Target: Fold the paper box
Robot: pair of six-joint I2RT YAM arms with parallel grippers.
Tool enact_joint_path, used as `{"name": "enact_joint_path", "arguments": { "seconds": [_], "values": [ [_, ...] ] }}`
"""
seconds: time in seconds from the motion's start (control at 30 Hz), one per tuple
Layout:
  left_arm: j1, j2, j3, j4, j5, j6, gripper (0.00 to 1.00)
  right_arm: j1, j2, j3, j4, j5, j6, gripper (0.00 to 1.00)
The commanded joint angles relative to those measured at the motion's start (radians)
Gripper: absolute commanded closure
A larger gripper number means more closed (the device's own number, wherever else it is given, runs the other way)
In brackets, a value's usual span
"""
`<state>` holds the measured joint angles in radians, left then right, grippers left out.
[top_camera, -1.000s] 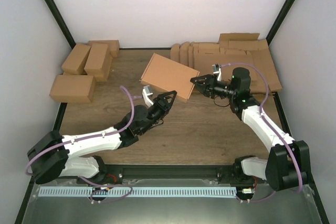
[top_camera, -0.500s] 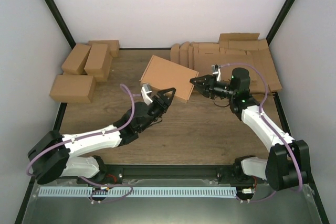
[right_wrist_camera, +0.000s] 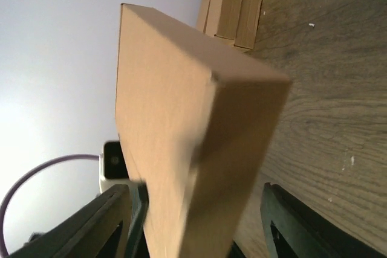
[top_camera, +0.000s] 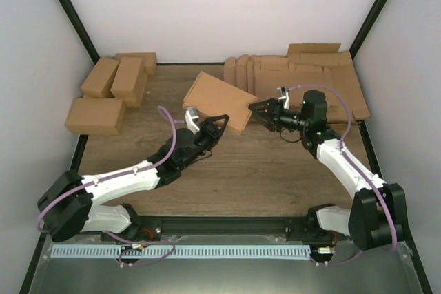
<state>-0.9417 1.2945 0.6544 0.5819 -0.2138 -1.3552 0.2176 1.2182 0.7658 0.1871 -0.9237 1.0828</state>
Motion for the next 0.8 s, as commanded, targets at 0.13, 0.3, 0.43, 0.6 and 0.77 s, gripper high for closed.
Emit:
{"name": "enact_joint_path", "arguments": {
  "seconds": [0.13, 0.3, 0.43, 0.6, 0.77],
  "values": [
    [0.287, -0.208, -0.075, -0.194, 0.168, 0.049, 0.75, -0.052, -0.056, -0.009, -0.076, -0.011, -0.114, 0.27],
    [0.610, -0.449, -0.104, -0.496, 0.278, 0.170, 0.74, -0.100, -0.113, -0.007, -0.162, -0.006, -0.193, 0.25],
    [1.012, -0.512, -0.119, -0.605, 0.604, 0.254, 0.74, -0.113, -0.120, -0.013, -0.185, -0.030, -0.222, 0.25],
    [1.319, -0.424, -0.071, -0.648, 0.876, 0.365, 0.75, -0.115, -0.109, -0.012, -0.189, -0.064, -0.235, 0.25],
    [1.515, -0.271, -0.005, -0.692, 0.982, 0.473, 0.75, -0.116, -0.122, -0.007, -0.217, -0.082, -0.260, 0.25]
  ]
}}
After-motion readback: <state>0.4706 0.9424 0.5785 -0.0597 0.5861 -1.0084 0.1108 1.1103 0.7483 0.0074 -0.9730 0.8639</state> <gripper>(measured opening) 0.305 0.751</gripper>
